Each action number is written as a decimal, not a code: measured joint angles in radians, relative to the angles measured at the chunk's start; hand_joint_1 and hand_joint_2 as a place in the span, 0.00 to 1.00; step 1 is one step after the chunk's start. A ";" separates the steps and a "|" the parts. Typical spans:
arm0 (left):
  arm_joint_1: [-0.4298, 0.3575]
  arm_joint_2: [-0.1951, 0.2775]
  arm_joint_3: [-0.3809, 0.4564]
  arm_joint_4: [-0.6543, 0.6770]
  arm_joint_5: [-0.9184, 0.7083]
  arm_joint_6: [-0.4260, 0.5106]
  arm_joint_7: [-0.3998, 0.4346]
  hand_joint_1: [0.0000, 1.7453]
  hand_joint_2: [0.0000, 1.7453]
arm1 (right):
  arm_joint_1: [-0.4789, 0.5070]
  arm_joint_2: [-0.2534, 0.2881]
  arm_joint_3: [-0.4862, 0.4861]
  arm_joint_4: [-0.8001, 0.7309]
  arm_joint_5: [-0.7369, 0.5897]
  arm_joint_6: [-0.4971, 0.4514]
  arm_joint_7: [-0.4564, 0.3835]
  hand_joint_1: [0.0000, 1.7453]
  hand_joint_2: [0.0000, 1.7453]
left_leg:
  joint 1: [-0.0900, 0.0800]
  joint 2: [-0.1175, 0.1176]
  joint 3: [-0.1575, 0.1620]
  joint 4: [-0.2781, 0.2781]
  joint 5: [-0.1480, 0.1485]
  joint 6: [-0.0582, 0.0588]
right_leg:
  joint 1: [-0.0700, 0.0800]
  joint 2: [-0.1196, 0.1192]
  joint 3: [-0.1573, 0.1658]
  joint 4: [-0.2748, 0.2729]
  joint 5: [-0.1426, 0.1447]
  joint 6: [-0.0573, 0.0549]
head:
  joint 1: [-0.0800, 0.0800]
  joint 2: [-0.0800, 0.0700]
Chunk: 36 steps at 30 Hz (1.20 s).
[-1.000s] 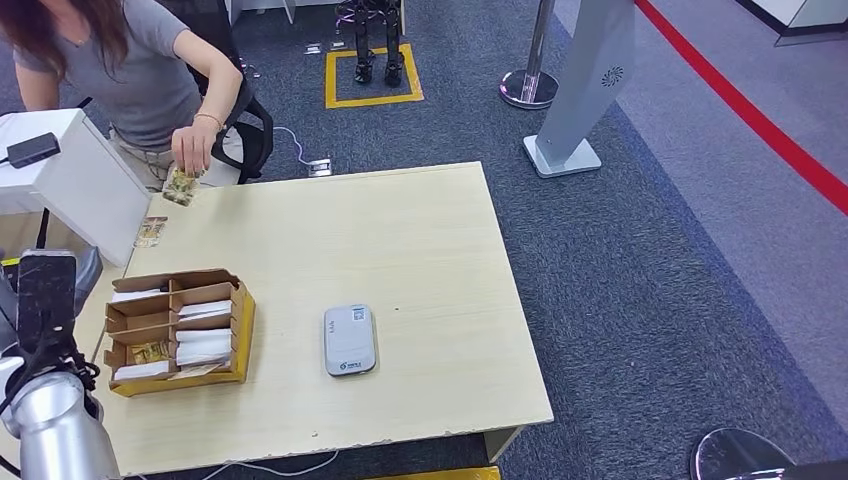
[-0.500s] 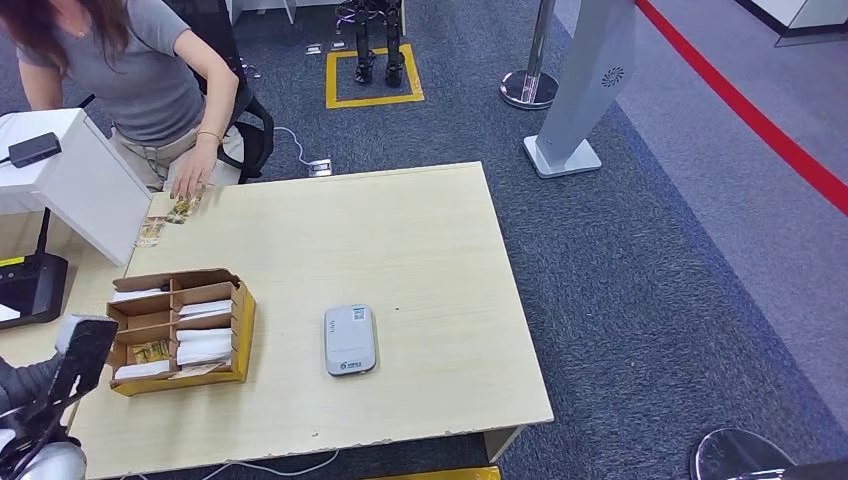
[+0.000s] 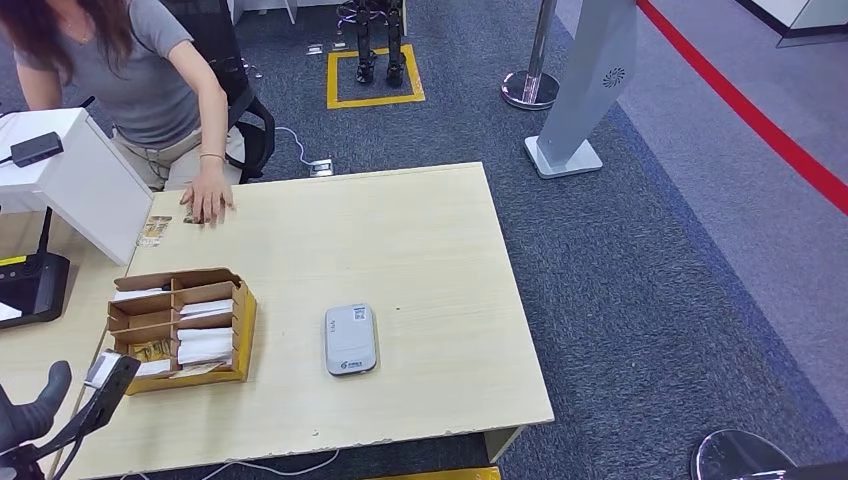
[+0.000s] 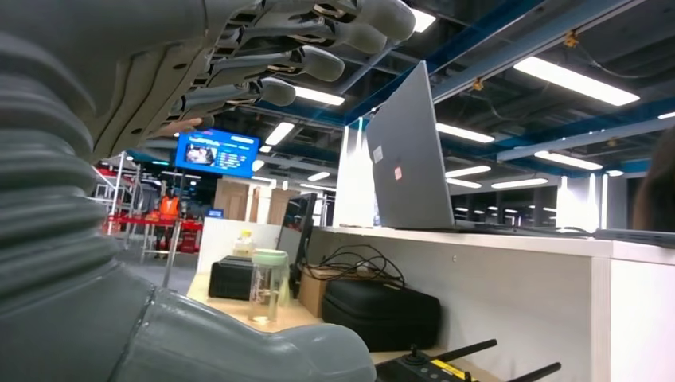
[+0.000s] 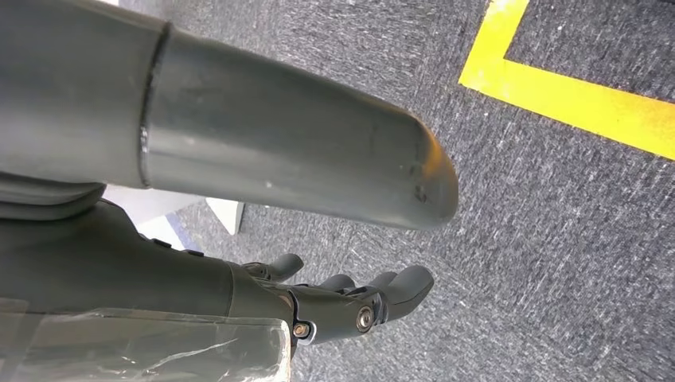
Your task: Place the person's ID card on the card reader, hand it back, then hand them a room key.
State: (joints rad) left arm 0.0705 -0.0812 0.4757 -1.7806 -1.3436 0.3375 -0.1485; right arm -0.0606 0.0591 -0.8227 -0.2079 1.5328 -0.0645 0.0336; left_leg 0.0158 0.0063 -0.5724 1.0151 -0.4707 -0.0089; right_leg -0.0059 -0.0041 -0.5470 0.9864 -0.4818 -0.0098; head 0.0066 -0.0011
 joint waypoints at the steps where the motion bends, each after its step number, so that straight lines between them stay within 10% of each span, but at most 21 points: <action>1: 0.001 0.001 0.000 0.000 -0.001 0.000 0.000 0.00 1.00 | 0.000 0.000 0.000 0.000 0.000 0.000 0.000 0.00 0.00 | 0.000 0.000 0.000 0.000 0.000 0.000 | 0.000 0.000 0.000 0.000 0.000 0.000 | 0.000 0.000; 13: 0.009 0.025 -0.019 0.006 -0.205 -0.017 0.121 0.00 1.00 | -0.001 0.000 -0.018 -0.003 0.005 0.000 0.004 0.00 0.00 | 0.000 0.000 0.000 0.000 0.000 0.000 | 0.000 0.000 0.000 0.000 0.000 0.000 | 0.000 0.000; 22: 0.044 0.145 -0.220 0.083 -0.228 -0.124 0.354 0.00 1.00 | -0.002 0.000 -0.043 -0.009 0.017 -0.004 0.009 0.00 0.00 | 0.000 0.000 0.000 0.000 0.000 0.000 | 0.000 0.000 0.000 0.000 0.000 0.000 | 0.000 0.000; 36: 0.061 0.215 -0.345 0.139 -0.228 -0.163 0.377 0.00 1.00 | -0.002 0.000 -0.053 -0.014 0.018 -0.010 0.009 0.00 0.00 | 0.000 0.000 0.000 0.000 0.000 0.000 | 0.000 0.000 0.000 0.000 0.000 0.000 | 0.000 0.000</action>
State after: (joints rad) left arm 0.1317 0.1341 0.1309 -1.6420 -1.5717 0.1743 0.2283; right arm -0.0630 0.0591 -0.8755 -0.2220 1.5507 -0.0743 0.0423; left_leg 0.0158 0.0066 -0.5722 1.0152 -0.4708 -0.0089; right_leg -0.0060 -0.0037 -0.5473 0.9862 -0.4818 -0.0098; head 0.0063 -0.0011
